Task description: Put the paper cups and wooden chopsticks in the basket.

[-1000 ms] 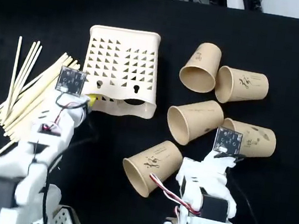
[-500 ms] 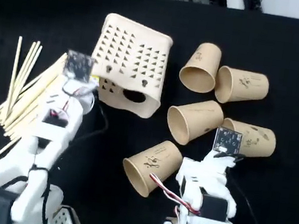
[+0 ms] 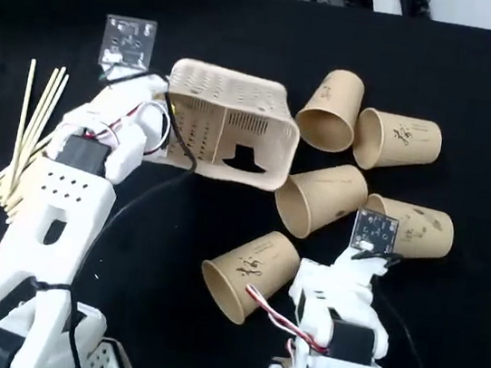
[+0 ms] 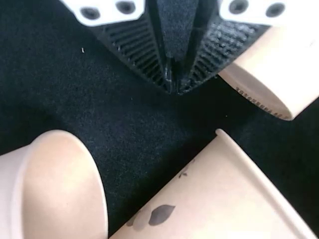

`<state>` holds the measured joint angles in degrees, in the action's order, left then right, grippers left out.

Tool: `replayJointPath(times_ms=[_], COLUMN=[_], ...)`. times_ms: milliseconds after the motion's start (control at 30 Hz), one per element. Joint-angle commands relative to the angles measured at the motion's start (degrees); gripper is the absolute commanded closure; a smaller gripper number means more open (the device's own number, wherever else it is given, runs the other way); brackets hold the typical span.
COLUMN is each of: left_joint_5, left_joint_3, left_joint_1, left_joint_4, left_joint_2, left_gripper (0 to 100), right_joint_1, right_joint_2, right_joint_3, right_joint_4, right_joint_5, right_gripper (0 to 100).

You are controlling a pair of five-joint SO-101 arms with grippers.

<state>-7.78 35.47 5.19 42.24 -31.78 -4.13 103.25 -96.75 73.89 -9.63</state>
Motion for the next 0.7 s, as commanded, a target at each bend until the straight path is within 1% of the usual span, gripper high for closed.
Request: replayJointPath(times_ms=[0,100,167,267,367,533,600,667], left_joint_5=[-3.52,-6.68,-7.56,-7.82,-11.25,-13.01,-12.57,-10.99], left_joint_3=[-8.48,-11.91,-15.78,-20.97,-24.57,-28.09,-27.74,-27.03], left_joint_1=[0.4,0.66,0.57,0.4,0.4,0.75,0.48,0.31], left_joint_4=[5.98,10.02,13.98,18.81,22.59,23.38,23.47,24.09], left_joint_2=[-2.55,-1.67,-0.35,3.25,7.91,14.24,15.47,15.91], left_gripper=[97,97,97,97,97,97,97,94], right_joint_1=[-0.44,-0.44,-0.44,-0.44,-0.44,-0.44,-0.44,-0.44], right_joint_2=[3.65,3.65,3.65,3.65,3.65,3.65,3.65,3.65], right_joint_3=[0.13,0.13,0.13,0.13,0.13,0.13,0.13,0.13], right_joint_4=[0.0,0.0,0.0,0.0,0.0,0.0,0.0,0.0], right_joint_5=[0.53,0.53,0.53,0.53,0.53,0.53,0.53,0.53], right_gripper=[98.5,98.5,98.5,98.5,98.5,98.5,98.5,98.5])
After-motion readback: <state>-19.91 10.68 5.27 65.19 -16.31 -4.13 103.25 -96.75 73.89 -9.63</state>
